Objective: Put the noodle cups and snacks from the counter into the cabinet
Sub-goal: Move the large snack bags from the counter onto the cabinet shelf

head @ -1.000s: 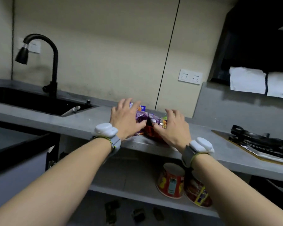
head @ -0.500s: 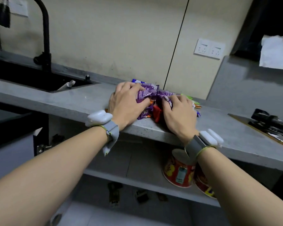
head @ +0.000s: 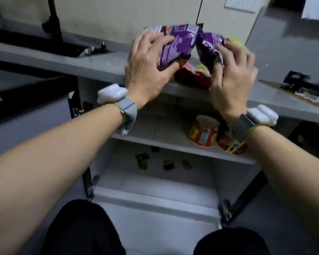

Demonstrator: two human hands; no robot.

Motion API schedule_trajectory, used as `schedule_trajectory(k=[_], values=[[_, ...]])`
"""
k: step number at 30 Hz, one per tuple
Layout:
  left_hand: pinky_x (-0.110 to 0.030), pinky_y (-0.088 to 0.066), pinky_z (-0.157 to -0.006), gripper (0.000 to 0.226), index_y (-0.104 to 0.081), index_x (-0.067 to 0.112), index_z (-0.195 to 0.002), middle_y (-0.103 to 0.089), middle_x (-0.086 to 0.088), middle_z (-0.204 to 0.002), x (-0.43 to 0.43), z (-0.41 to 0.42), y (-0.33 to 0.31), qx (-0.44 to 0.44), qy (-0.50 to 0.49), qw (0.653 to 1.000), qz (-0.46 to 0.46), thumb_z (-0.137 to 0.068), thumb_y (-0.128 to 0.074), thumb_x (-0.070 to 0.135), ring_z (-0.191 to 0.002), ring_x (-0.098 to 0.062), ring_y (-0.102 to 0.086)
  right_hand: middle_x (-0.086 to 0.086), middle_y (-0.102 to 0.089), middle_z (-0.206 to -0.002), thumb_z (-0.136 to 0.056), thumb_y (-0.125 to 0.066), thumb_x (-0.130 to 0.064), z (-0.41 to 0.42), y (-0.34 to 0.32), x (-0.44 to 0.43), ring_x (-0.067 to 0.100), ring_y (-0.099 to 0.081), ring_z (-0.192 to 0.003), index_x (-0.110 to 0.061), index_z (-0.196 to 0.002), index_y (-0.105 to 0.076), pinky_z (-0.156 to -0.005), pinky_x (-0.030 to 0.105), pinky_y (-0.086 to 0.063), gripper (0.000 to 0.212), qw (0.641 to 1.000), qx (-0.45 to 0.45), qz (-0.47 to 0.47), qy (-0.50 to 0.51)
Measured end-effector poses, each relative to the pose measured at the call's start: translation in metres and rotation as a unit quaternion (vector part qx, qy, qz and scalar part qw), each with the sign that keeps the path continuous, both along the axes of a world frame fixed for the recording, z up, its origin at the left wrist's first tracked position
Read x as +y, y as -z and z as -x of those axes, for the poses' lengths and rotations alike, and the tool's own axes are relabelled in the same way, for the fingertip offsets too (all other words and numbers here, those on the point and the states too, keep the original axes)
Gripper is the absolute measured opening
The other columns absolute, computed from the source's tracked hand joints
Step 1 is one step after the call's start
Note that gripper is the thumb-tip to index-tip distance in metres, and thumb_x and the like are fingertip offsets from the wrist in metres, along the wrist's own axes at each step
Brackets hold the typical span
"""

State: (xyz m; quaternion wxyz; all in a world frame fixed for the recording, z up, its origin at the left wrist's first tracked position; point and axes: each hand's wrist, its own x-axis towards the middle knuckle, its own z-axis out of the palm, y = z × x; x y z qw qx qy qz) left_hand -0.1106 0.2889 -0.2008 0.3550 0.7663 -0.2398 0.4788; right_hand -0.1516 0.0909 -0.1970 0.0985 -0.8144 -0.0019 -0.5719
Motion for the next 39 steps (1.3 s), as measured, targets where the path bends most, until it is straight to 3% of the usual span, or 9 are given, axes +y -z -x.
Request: schedule_trajectory(k=[3,8,13,16,20,28,32,35,39], values=[[-0.027,-0.039,-0.098,0.056,-0.056,0.022,-0.133,-0.053,-0.004,-0.133,0.006,0.033,0.024,0.005,0.009,1.0,-0.021,-0.085,-0.056,0.05,-0.125,-0.022,-0.044,0.001,-0.052,-0.139,-0.097,-0.039,-0.035,0.037,0.023,0.002,0.023,-0.043,-0.13,-0.025,-0.134,-0.056,-0.097,0.039,-0.036,0.042,1.0,-0.011,0.009,-0.016],[-0.041,-0.044,-0.101,0.056,-0.058,0.021,-0.131,-0.055,-0.004,-0.132,0.014,0.076,0.083,0.003,0.012,1.0,-0.028,-0.082,-0.062,0.048,-0.127,-0.026,-0.045,0.0,-0.054,-0.137,-0.098,-0.042,-0.034,0.079,0.083,0.014,0.021,-0.043,-0.127,-0.027,-0.134,-0.055,-0.095,0.04,-0.036,0.039,1.0,0.01,0.02,-0.015],[-0.044,-0.044,-0.1,0.059,-0.053,0.026,-0.134,-0.051,-0.002,-0.135,0.022,0.076,0.14,0.08,-0.002,0.991,-0.107,-0.08,-0.061,0.05,-0.128,-0.023,-0.041,0.001,-0.055,-0.134,-0.097,-0.042,-0.035,0.082,0.144,0.019,0.021,-0.04,-0.125,-0.025,-0.129,-0.058,-0.093,0.042,-0.035,0.037,0.994,0.112,-0.005,-0.002],[-0.046,-0.041,-0.102,0.065,-0.047,0.025,-0.139,-0.048,-0.003,-0.138,0.023,0.053,0.169,0.14,-0.031,0.976,-0.161,-0.082,-0.061,0.053,-0.131,-0.024,-0.038,0.003,-0.057,-0.128,-0.099,-0.038,-0.035,0.061,0.17,0.018,0.025,-0.046,-0.119,-0.022,-0.123,-0.06,-0.09,0.045,-0.039,0.035,0.982,0.185,-0.045,-0.011],[-0.045,-0.041,-0.102,0.068,-0.044,0.023,-0.142,-0.049,-0.004,-0.136,0.012,0.001,0.198,0.209,-0.057,0.965,-0.149,-0.083,-0.059,0.054,-0.132,-0.024,-0.039,0.005,-0.056,-0.124,-0.101,-0.033,-0.037,0.005,0.192,0.016,0.027,-0.047,-0.115,-0.02,-0.119,-0.058,-0.089,0.046,-0.04,0.035,0.96,0.266,-0.085,-0.017],[-0.046,-0.04,-0.104,0.068,-0.044,0.026,-0.141,-0.043,-0.013,-0.143,-0.016,-0.131,0.245,0.296,-0.093,0.929,-0.203,-0.085,-0.051,0.062,-0.135,-0.035,-0.034,0.021,-0.052,-0.13,-0.097,-0.034,-0.043,-0.127,0.255,0.005,0.04,-0.045,-0.121,-0.017,-0.129,-0.055,-0.088,0.05,-0.041,0.046,0.932,0.355,0.002,0.078],[-0.046,-0.048,-0.091,0.063,-0.055,0.027,-0.131,-0.054,-0.009,-0.135,-0.032,-0.153,0.275,0.28,-0.106,0.939,-0.168,-0.078,-0.054,0.062,-0.13,-0.032,-0.045,0.023,-0.055,-0.121,-0.088,-0.05,-0.05,-0.14,0.296,0.0,0.04,-0.048,-0.112,-0.016,-0.137,-0.049,-0.075,0.048,-0.045,0.06,0.932,0.337,0.052,0.123],[-0.046,-0.048,-0.087,0.065,-0.062,0.025,-0.125,-0.061,-0.009,-0.127,-0.04,-0.161,0.279,0.244,-0.114,0.949,-0.162,-0.073,-0.053,0.062,-0.125,-0.03,-0.052,0.022,-0.056,-0.116,-0.089,-0.046,-0.058,-0.147,0.294,0.002,0.037,-0.048,-0.106,-0.013,-0.136,-0.049,-0.072,0.044,-0.045,0.064,0.94,0.308,0.066,0.134],[-0.058,-0.038,-0.102,0.073,-0.049,0.028,-0.139,-0.048,-0.008,-0.145,-0.041,-0.158,0.272,0.285,-0.111,0.932,-0.196,-0.077,-0.051,0.067,-0.14,-0.027,-0.038,0.02,-0.057,-0.119,-0.087,-0.046,-0.064,-0.146,0.288,0.005,0.037,-0.051,-0.107,-0.014,-0.135,-0.051,-0.073,0.044,-0.045,0.07,0.938,0.322,0.045,0.118]])
